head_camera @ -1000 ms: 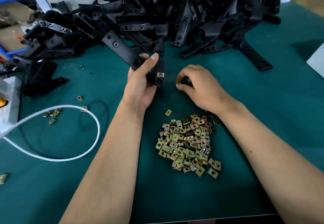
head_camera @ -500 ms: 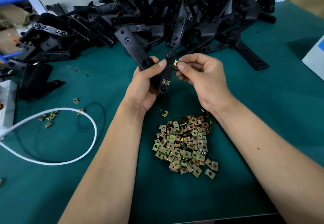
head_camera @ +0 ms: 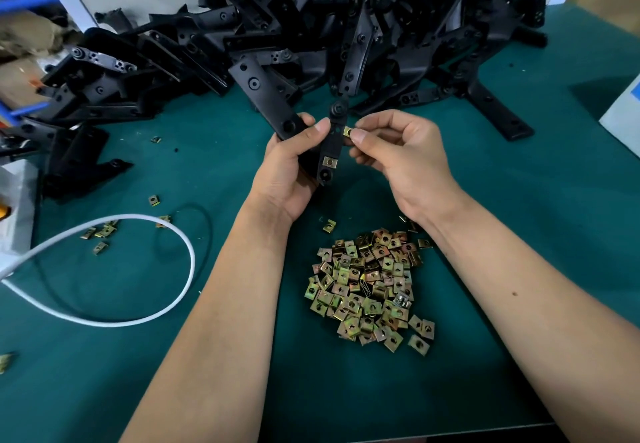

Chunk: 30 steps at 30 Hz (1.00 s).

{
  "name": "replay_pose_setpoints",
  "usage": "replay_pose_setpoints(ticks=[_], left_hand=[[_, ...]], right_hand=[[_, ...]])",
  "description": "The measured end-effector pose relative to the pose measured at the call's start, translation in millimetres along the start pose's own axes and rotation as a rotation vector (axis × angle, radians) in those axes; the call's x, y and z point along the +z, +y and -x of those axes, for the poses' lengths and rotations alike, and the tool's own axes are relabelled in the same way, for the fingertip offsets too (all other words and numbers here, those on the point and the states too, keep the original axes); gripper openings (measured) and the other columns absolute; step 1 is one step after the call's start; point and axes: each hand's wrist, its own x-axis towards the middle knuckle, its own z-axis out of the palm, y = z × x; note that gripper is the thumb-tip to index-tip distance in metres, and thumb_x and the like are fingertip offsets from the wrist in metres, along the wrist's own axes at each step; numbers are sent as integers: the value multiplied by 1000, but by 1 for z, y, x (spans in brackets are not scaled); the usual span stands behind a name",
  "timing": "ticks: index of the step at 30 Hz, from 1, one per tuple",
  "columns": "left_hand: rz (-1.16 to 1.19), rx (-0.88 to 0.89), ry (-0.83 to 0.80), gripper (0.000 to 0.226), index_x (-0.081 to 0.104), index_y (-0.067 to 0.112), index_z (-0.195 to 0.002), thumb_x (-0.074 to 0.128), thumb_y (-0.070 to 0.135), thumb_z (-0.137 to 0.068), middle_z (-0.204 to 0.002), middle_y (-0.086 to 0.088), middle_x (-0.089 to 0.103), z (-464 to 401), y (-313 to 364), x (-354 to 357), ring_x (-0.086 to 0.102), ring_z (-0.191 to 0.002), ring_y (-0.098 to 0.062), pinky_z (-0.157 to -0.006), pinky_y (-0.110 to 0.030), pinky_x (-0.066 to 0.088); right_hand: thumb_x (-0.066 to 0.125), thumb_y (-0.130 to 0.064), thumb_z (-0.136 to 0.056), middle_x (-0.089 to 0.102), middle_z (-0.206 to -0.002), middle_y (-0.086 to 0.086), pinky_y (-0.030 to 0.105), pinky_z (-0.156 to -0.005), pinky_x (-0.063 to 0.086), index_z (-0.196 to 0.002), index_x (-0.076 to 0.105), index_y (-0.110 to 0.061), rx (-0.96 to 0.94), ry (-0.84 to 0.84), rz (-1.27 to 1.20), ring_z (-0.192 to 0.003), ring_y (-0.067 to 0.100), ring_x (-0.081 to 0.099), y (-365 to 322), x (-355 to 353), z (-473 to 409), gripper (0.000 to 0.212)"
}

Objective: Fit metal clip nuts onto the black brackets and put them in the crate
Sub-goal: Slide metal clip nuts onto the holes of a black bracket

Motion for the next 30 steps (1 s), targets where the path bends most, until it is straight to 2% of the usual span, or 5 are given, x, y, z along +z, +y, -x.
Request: replay_pose_setpoints(ticks=[4,8,14,22,30], left_hand=[[7,-3,1,17,56,21,-90,66,7,-93,-77,4,67,-1,1,-1,67,-69,-12,-59,-25,53],[-16,-16,-6,18,57,21,-89,67,7,-93,-79,2,67,-1,0,-2,67,-69,-13,-60,-26,55],[-76,-30,-27,17,57,19,-91,65,5,-94,-78,2,68,-2,0,-2,68,-69,-14,-59,-26,55],[-141,-7,-61,20,55,19,-88,64,2,-95,-73,0,65,-2,-2,-1,67,-67,-17,-57,-26,53],[-143,35,-35,23,54,20,-87,67,3,-94,-82,-5,62,-3,-8,2,65,-75,-23,-68,-34,54]], right_hand=[[74,3,-89,76,-82,10,28,-71,58,-94,71,-5,11,2,-22,-73,18,71,-1,1,1,10],[75,2,-88,74,-75,2,29,-71,58,-92,71,-7,16,-4,17,-72,18,71,-2,0,0,11],[77,3,-87,71,-69,-1,27,-68,57,-89,70,-9,24,5,23,-69,16,70,-4,1,2,13],[74,6,-88,71,-72,5,28,-67,54,-104,54,-7,66,11,-65,-70,18,66,-5,2,3,29],[73,2,-90,70,-75,4,26,-69,53,-109,59,-6,93,10,-61,-71,15,65,-4,-2,2,25]])
